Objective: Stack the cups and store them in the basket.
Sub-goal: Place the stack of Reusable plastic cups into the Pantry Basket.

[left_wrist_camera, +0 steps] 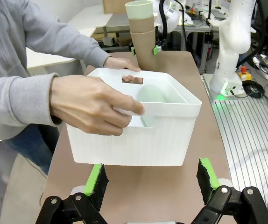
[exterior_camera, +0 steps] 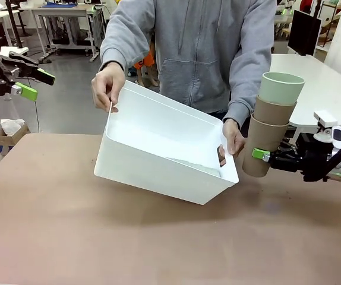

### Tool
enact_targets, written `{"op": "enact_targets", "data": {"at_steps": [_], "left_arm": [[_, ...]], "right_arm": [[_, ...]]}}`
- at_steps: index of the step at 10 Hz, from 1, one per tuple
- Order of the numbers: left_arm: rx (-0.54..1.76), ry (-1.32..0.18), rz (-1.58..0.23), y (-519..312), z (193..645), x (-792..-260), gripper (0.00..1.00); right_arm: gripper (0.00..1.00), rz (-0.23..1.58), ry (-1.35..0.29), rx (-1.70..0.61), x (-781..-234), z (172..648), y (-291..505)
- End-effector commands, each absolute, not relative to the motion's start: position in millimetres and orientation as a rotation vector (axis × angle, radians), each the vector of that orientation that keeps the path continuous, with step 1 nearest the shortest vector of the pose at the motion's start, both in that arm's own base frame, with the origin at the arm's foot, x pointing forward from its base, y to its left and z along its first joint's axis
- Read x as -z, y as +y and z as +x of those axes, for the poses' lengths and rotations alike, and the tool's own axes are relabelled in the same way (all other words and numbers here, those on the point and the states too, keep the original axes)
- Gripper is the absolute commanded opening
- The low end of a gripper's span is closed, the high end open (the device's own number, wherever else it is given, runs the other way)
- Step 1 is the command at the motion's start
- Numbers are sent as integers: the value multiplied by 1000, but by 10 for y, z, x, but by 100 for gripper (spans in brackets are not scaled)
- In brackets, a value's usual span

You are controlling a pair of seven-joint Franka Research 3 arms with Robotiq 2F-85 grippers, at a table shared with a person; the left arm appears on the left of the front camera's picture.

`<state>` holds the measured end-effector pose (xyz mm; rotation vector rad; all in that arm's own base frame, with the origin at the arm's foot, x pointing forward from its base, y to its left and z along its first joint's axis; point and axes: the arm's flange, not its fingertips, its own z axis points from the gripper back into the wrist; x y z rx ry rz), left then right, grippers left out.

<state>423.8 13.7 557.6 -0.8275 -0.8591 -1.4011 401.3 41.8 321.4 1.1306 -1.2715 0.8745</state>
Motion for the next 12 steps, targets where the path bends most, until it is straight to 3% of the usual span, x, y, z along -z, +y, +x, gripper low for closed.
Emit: {"op": "enact_targets", "data": {"at_steps": [1, 6, 12], "left_arm": [[1411, -851, -823, 146, 4224, -5594, 100], [1411, -851, -823, 146, 4224, -5594, 100], [1411, -851, -823, 146, 4224, -5594, 100]], "right_arm": [[84, 999, -1269, -905, -3777, 3858, 482], [84, 662, -1147, -1059, -4707, 3941, 1373], [84, 411, -986, -1158, -4671, 4266, 2230]]}}
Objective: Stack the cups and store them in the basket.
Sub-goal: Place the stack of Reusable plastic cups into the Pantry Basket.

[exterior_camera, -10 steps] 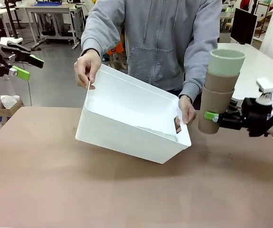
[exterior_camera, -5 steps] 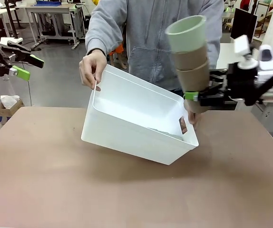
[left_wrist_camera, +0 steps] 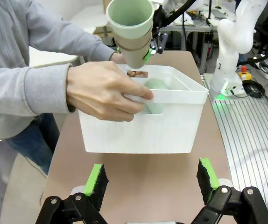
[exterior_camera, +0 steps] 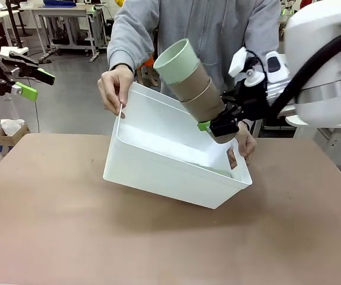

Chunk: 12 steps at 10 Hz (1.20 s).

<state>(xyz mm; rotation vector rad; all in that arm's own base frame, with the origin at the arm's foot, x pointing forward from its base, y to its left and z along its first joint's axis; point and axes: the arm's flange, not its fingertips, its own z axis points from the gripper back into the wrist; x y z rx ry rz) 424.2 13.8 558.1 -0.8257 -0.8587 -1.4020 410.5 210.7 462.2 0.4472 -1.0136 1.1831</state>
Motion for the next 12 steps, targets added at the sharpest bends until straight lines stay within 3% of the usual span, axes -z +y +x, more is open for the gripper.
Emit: {"op": "enact_targets", "data": {"at_steps": [1, 8, 12], "left_arm": [[1411, -851, -823, 146, 4224, -5594, 100], [1411, -851, -823, 146, 4224, -5594, 100], [1411, -851, -823, 146, 4224, -5594, 100]], "right_arm": [[84, 376, -966, -1172, -4615, 4357, 2301], [84, 118, -834, -1318, -3978, 4527, 2731], [84, 63, -788, -1338, -3806, 4587, 2856]]}}
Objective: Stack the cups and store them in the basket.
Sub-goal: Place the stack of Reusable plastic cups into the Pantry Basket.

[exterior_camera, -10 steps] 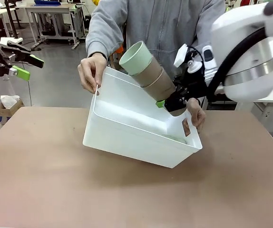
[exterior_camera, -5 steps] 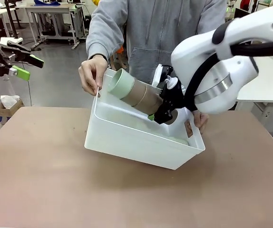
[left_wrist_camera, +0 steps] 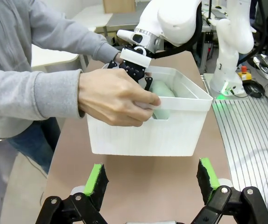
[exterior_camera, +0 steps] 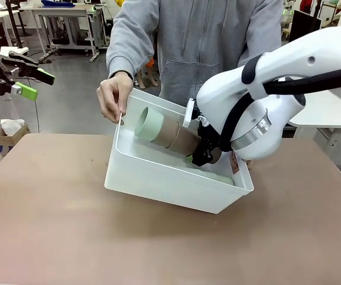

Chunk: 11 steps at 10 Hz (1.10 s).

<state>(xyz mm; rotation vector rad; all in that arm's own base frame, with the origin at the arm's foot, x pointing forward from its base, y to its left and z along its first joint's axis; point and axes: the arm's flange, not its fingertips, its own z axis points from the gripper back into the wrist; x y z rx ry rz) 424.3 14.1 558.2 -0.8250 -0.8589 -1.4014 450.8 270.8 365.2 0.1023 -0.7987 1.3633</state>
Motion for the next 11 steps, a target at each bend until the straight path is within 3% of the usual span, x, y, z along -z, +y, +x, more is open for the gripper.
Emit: {"op": "enact_targets", "data": {"at_steps": [1, 11], "left_arm": [[1411, -851, -823, 146, 4224, -5594, 100], [1411, -851, -823, 146, 4224, -5594, 100]], "right_arm": [[84, 60, -778, -1343, -3785, 4585, 2861], [84, 59, -772, -1393, -3554, 4462, 2765]]}}
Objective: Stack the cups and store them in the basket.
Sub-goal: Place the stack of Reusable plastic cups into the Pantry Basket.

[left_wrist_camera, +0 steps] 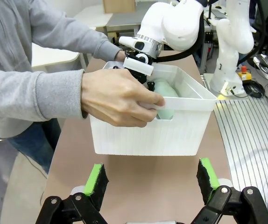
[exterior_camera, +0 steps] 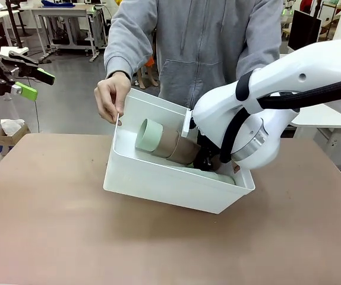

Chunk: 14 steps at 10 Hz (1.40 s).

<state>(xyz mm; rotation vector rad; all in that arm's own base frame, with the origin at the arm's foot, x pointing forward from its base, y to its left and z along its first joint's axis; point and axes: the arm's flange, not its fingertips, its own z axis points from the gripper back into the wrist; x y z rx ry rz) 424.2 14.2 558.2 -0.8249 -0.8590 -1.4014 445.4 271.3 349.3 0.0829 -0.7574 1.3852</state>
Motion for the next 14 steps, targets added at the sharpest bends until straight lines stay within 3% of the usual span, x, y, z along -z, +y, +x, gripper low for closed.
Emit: {"op": "enact_targets", "data": {"at_steps": [1, 2, 6, 10, 14], "left_arm": [[1411, -851, -823, 146, 4224, -5594, 100], [1411, -851, -823, 146, 4224, -5594, 100], [1411, -851, -823, 146, 4224, -5594, 100], [1411, -851, -823, 146, 4224, -5594, 100], [1411, -851, -823, 146, 4224, -5594, 100]], "right_arm": [[84, 66, -772, -1401, -3539, 4506, 2796], [100, 79, -773, -1409, -3516, 4548, 2789], [100, 128, -792, -1408, -3795, 4494, 2623], [100, 298, -810, -1406, -4609, 4329, 2164], [100, 486, -956, -1299, -5733, 4121, 1034]]}}
